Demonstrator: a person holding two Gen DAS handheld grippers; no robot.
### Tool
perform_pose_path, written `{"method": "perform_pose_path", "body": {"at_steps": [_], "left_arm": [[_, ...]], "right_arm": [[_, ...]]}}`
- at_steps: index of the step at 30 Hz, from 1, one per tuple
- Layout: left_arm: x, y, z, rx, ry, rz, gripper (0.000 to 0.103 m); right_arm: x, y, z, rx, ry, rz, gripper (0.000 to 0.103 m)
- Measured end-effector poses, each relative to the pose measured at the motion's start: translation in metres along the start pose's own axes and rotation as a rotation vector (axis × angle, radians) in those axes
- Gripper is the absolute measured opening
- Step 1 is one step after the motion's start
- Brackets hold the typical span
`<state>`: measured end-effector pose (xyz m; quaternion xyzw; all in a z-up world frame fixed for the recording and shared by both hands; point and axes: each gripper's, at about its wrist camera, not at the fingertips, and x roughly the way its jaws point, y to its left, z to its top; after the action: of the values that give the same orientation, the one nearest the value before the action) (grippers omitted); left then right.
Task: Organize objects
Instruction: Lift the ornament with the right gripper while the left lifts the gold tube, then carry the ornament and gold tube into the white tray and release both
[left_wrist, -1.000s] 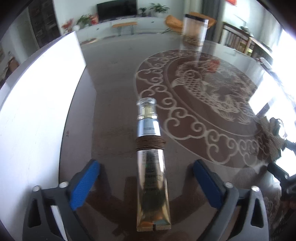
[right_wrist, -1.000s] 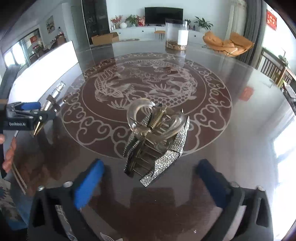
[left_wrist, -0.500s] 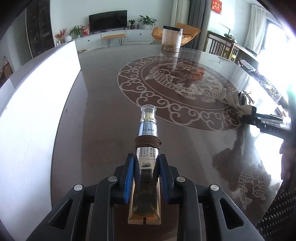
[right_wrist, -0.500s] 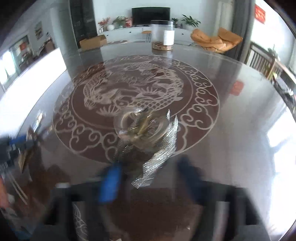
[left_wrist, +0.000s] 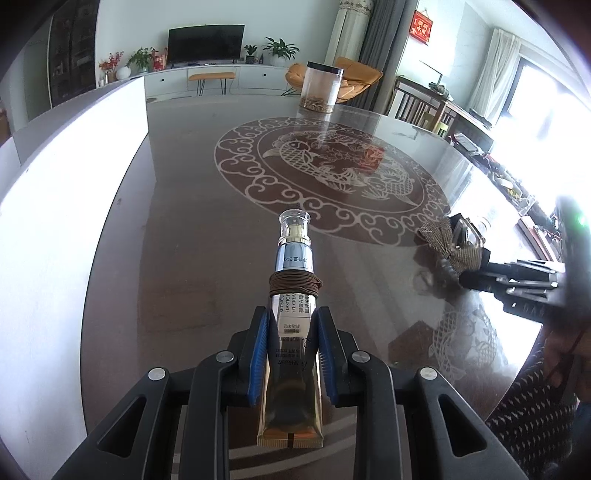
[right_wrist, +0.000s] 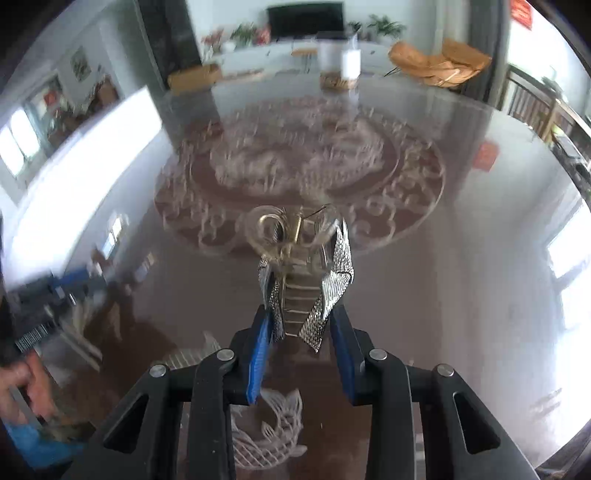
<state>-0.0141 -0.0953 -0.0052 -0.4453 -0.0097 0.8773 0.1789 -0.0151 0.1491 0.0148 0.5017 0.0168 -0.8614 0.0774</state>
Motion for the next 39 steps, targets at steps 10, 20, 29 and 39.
{"method": "perform_pose_path", "body": {"at_steps": [10, 20, 29, 39], "left_arm": [[-0.004, 0.0, -0.004, 0.002, 0.006, 0.0, 0.026], [-0.026, -0.003, 0.004, -0.022, -0.041, -0.066, 0.026], [-0.151, 0.051, 0.04, -0.125, -0.274, -0.068, 0.026], [-0.191, 0.203, 0.006, -0.388, -0.177, 0.272, 0.026]], "right_arm": [[0.017, 0.004, 0.008, -0.032, -0.074, -0.034, 0.053], [-0.023, 0.021, -0.002, 0.008, -0.131, 0.081, 0.052], [-0.09, 0.109, 0.046, -0.098, -0.294, 0.257, 0.052], [-0.098, 0.297, 0.126, -0.349, -0.31, 0.5, 0.054]]}}
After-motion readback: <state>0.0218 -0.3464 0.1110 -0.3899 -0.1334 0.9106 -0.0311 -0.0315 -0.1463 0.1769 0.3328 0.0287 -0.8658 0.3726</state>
